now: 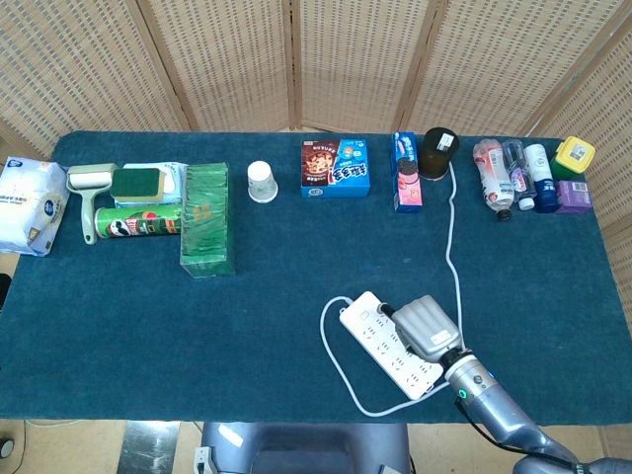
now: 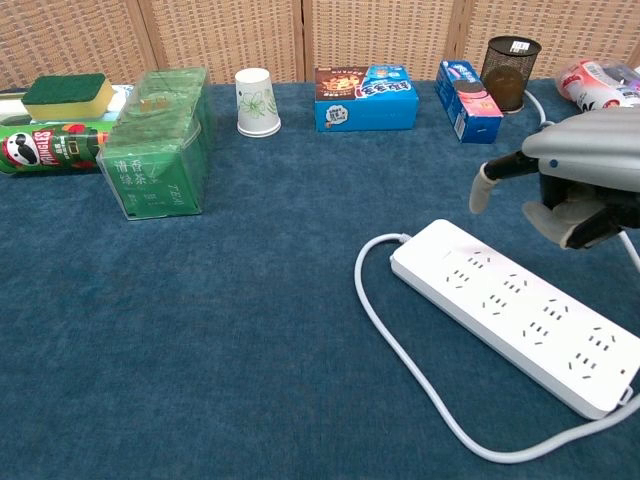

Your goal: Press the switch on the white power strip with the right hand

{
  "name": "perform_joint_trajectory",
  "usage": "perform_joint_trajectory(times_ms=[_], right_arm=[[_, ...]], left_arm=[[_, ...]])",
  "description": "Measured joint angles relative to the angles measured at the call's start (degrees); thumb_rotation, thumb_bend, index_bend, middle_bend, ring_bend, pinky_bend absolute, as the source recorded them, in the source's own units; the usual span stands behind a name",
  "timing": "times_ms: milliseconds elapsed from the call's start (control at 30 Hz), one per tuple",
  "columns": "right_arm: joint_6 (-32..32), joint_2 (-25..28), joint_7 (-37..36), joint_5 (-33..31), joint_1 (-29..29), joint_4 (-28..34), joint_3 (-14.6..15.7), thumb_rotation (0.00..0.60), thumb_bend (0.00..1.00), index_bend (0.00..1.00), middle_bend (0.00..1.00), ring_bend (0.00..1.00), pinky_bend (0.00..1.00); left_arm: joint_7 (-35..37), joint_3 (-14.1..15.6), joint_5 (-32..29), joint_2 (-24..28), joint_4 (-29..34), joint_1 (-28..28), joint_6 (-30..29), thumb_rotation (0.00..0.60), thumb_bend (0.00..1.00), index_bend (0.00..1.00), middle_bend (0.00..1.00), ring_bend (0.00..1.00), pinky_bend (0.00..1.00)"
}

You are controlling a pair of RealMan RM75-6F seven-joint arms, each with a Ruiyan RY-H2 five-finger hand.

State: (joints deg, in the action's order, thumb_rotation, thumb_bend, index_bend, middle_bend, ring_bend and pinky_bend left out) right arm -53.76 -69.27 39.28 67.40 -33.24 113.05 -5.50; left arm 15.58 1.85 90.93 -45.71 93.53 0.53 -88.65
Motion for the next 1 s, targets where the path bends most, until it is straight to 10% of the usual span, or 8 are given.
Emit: perform_joint_trajectory(times_ms=[1000], right_arm=[[-4.65, -10.71, 10.75, -15.89, -9.52, -4.46, 2.40, 0.600, 0.79, 0.31, 1.00, 1.00, 1.00]], left_arm=[[-2.47, 0.15, -0.22, 0.55, 2.20, -0.36, 0.66, 0.600, 0.05, 0.00, 0.00, 0.00, 0.00]])
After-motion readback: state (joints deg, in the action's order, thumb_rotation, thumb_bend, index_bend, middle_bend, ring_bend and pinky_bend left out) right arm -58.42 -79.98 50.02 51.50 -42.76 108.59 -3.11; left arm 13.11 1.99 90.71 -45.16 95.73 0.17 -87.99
